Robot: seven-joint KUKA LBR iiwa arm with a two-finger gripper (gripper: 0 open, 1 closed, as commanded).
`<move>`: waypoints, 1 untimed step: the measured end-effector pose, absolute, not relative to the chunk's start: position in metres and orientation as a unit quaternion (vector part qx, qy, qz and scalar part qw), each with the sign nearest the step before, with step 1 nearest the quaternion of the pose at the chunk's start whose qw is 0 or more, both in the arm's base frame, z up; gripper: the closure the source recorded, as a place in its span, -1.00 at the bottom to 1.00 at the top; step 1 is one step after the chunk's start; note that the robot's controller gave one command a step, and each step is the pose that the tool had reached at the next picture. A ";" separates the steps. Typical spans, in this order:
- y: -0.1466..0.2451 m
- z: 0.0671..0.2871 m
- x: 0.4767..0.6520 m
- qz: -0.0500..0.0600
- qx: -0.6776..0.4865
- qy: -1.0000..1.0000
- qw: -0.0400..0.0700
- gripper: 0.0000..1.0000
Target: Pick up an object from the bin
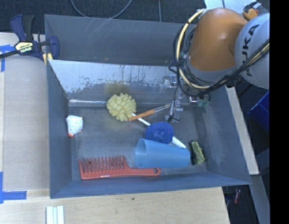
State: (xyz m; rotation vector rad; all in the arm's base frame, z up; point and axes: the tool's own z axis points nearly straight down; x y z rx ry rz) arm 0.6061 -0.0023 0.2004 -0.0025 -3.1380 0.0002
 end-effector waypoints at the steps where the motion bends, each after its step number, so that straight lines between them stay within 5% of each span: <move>1: -0.002 0.204 0.608 0.000 -0.001 -1.000 -0.002 -1.00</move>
Offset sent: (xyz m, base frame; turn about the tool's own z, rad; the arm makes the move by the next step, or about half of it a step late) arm -0.0258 0.0105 -0.0405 -0.0648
